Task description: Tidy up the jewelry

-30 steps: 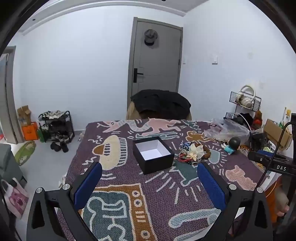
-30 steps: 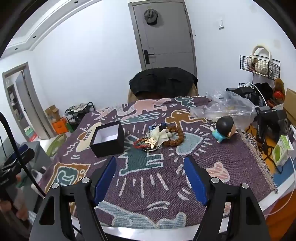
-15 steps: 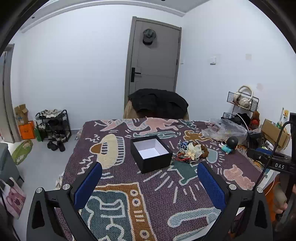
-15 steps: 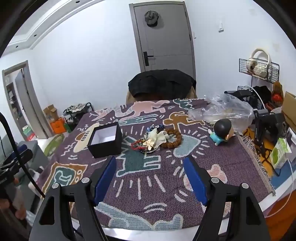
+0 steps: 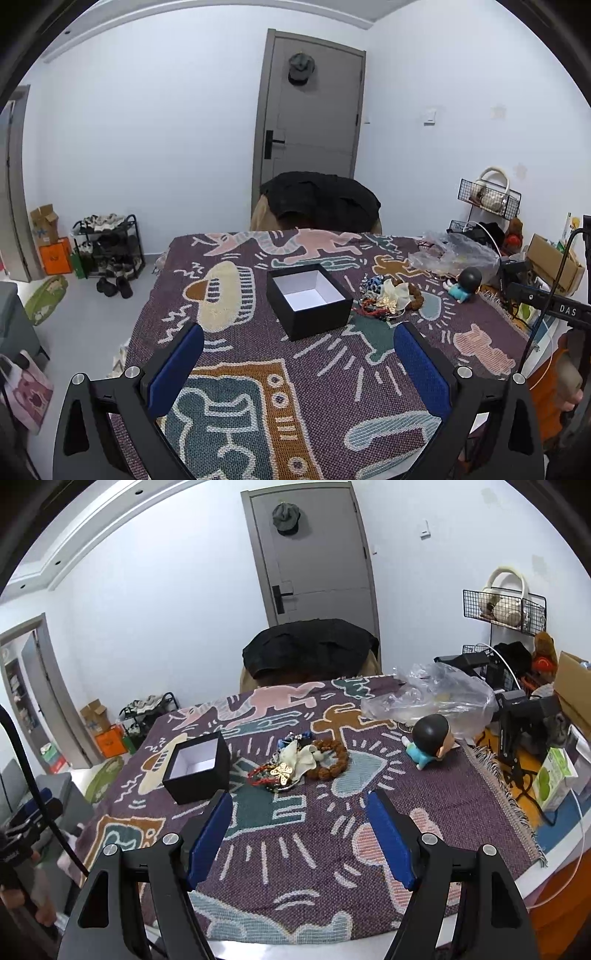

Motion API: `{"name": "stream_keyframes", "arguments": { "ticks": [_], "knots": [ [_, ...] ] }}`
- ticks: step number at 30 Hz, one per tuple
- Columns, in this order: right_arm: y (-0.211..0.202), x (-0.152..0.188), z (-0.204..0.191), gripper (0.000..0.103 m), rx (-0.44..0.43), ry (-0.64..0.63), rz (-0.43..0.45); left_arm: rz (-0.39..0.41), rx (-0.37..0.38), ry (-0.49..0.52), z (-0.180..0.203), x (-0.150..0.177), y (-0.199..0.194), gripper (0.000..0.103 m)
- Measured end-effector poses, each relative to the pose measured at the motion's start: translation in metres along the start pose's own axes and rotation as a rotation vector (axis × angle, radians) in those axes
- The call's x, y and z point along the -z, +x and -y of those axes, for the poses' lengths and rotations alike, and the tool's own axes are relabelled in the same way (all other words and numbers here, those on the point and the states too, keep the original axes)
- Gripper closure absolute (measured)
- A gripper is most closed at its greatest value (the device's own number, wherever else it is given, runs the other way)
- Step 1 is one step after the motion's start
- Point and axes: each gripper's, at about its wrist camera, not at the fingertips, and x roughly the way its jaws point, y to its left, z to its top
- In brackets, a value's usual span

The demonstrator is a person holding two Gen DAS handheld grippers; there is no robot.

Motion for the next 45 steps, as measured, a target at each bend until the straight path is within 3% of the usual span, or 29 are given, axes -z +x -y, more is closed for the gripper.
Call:
{"name": "stream_keyframes", "arguments": {
  "ticks": [45],
  "knots": [
    [0.001, -0.001, -0.013, 0.028, -0.020, -0.056, 0.032, 0.006, 0.017, -0.011, -0.004, -0.002, 0.005, 0.000]
  ]
}}
